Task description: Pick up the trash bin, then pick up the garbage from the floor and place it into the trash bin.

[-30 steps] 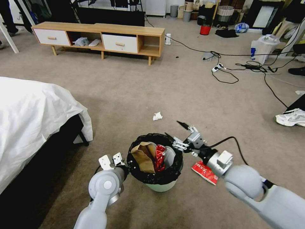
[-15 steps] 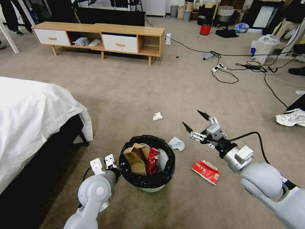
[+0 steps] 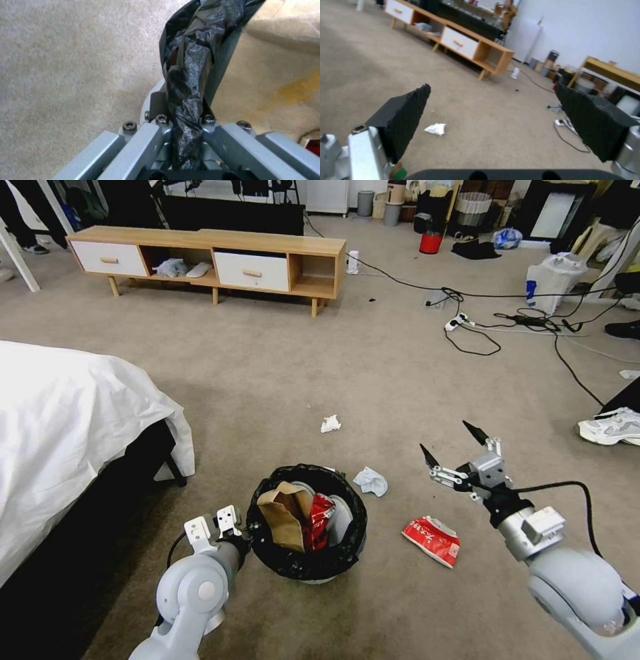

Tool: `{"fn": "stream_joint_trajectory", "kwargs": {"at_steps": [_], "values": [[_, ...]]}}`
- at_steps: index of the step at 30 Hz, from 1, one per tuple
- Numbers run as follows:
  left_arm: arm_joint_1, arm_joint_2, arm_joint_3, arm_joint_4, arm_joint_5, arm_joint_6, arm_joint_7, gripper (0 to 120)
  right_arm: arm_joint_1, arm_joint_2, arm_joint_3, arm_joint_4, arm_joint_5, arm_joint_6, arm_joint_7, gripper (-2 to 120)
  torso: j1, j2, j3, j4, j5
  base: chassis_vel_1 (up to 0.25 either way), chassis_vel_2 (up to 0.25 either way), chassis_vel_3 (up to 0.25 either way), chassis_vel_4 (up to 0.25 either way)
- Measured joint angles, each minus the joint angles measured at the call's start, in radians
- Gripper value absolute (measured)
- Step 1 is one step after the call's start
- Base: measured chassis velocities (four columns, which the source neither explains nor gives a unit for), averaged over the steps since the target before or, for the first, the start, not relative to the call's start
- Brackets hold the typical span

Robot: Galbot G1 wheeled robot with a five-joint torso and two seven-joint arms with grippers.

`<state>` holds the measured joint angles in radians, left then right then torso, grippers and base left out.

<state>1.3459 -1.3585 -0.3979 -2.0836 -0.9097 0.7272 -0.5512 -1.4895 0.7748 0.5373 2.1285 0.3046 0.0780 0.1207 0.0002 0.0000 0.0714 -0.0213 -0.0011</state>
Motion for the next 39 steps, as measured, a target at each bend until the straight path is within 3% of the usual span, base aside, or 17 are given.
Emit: {"fn": "stream_joint_trajectory", "kwargs": {"at_steps": [3,11,15,25,27,39], "values": [[0.014,0.012,-0.002,-0.013,0.034,-0.009,0.030,2,-0.037,0.058,0.033,0.018,-0.032,-0.002,0.003,99,0.000,0.000,0.000,0.0004,0.0000,0.000,0.000,0.000,0.000],[0.031,0.034,-0.013,-0.042,0.074,-0.026,0.082,2,-0.114,0.128,0.102,0.045,-0.079,-0.006,0.003,100,0.000,0.000,0.000,0.0000,0.0000,0.000,0.000,0.000,0.000],[0.056,0.025,-0.020,-0.078,0.125,-0.044,0.125,2,-0.168,0.216,0.145,0.070,-0.132,-0.008,-0.006,100,0.000,0.000,0.000,0.0003,0.0000,0.000,0.000,0.000,0.000],[0.093,0.020,-0.028,-0.127,0.165,-0.060,0.154,2,-0.251,0.357,0.182,0.117,-0.222,0.005,-0.043,100,0.000,0.000,0.000,0.0000,0.0000,0.000,0.000,0.000,0.000],[0.103,0.030,-0.031,-0.142,0.165,-0.063,0.155,2,-0.279,0.412,0.200,0.128,-0.252,0.017,-0.051,100,0.000,0.000,0.000,0.0000,0.0000,0.000,0.000,0.000,0.000],[0.111,0.037,-0.029,-0.154,0.165,-0.064,0.151,2,-0.296,0.452,0.223,0.134,-0.269,0.028,-0.064,100,0.000,0.000,0.000,0.0002,0.0000,0.000,0.000,0.000,0.000]]}}
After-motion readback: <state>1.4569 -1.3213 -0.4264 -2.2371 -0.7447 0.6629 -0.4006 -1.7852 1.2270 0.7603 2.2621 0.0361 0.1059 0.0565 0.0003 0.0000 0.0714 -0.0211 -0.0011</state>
